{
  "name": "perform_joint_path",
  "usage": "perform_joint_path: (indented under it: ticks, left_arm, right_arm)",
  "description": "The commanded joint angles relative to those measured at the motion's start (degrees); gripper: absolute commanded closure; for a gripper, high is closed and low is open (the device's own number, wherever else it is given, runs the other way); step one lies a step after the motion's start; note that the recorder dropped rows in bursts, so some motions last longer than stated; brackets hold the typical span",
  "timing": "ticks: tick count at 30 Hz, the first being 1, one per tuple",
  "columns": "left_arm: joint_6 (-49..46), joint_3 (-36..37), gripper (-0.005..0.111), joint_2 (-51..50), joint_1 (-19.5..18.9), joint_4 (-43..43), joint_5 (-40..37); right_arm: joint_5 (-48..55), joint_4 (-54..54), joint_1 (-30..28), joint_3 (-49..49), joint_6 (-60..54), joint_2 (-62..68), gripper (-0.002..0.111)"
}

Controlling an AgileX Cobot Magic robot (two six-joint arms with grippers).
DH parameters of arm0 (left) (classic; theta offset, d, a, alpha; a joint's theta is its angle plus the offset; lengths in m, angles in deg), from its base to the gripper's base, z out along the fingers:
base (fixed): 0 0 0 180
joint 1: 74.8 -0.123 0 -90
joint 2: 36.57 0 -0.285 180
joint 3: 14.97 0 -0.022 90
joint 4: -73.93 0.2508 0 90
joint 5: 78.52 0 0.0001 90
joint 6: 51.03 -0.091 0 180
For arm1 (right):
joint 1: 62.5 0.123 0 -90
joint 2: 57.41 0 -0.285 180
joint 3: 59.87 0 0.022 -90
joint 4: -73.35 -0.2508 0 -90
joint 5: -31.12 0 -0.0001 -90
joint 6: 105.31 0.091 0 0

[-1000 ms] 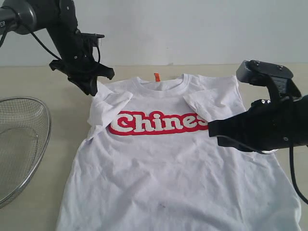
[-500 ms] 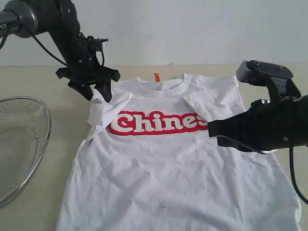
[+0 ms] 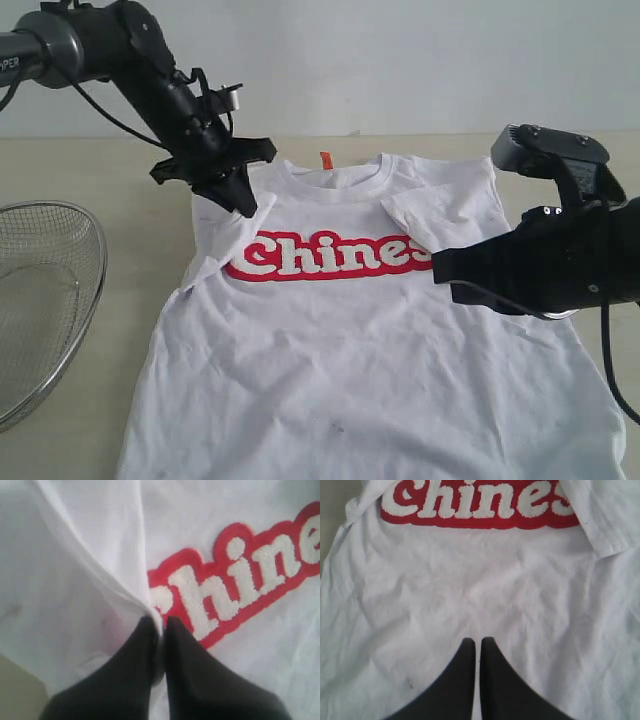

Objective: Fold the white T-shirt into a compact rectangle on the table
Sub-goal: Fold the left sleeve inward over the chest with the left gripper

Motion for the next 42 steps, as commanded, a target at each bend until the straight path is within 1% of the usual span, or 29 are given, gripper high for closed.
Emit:
perform_joint_path:
  ticks: [1,4,7,8,9,10,13,15,18,20,23,24,26,27,29,36,42]
  left_arm:
    - [-2.3,0.3,0.102,0.7,3.7,-1.5,-0.2]
    - [-2.4,0.3,0.102,0.7,4.9,-1.5,-0.2]
    - [-2.4,0.3,0.102,0.7,5.2,-1.5,-0.2]
    - [-2.4,0.3,0.099,0.7,5.2,-1.5,-0.2]
    - [-2.4,0.3,0.094,0.7,5.2,-1.6,-0.2]
    - [-2.4,0.3,0.082,0.7,5.2,-2.0,-0.2]
    - [-2.2,0.3,0.056,0.7,5.2,-2.6,-0.2]
    - [-2.2,0.3,0.048,0.7,5.2,-3.6,-0.2]
    - [-2.2,0.3,0.049,0.8,5.2,-5.4,-0.2]
    - [-2.2,0.3,0.052,1.2,5.2,-5.0,-0.2]
    - [-1.6,0.3,0.061,2.3,5.1,0.3,-0.2]
    - [-0.4,0.3,0.066,2.8,5.0,3.3,-0.2]
    - [1.8,0.3,0.073,3.3,4.8,9.6,-0.2]
    - [2.6,0.3,0.076,3.4,4.7,12.1,-0.2]
    - [2.9,0.3,0.078,3.2,4.5,14.4,-0.2]
    - [0.7,0.3,0.08,1.2,4.5,15.1,-0.2]
    - [0.6,0.3,0.086,-1.3,4.5,15.1,-0.2]
  right_arm:
    - [-0.3,0.0,0.1,-0.1,-0.6,-0.5,0.108]
    - [-0.3,-0.2,0.1,-0.1,-0.7,-0.5,0.108]
    - [-0.3,-0.2,0.1,-0.1,-0.7,-0.5,0.108]
    - [-0.3,-0.2,0.1,-0.1,-0.7,-0.5,0.108]
    - [-0.3,-0.2,0.1,-0.1,-0.7,-0.5,0.108]
    - [-0.3,-0.2,0.1,-0.1,-0.7,-0.5,0.108]
    - [-0.5,-0.2,0.1,-0.1,-0.7,-0.5,0.108]
    - [-0.5,-0.2,0.1,-0.1,-0.7,-0.5,0.108]
    - [-0.6,-0.2,0.1,-0.1,-0.7,-0.5,0.108]
    - [-0.4,-0.2,0.1,-0.1,-0.7,-0.5,0.108]
    - [-0.4,-0.2,0.1,-0.1,-0.7,-0.5,0.108]
    - [-0.4,-0.2,0.1,-0.1,-0.7,-0.5,0.108]
    - [-0.4,-0.2,0.1,-0.1,-0.7,-0.5,0.108]
    - [-0.4,-0.2,0.1,-0.1,-0.7,-0.5,0.108]
    - [-0.4,-0.3,0.1,-0.1,-0.8,-0.5,0.108]
    - [-0.4,-0.3,0.1,-0.1,-0.8,-0.5,0.108]
    - [-0.3,-0.3,0.1,-0.1,-0.8,-0.5,0.108]
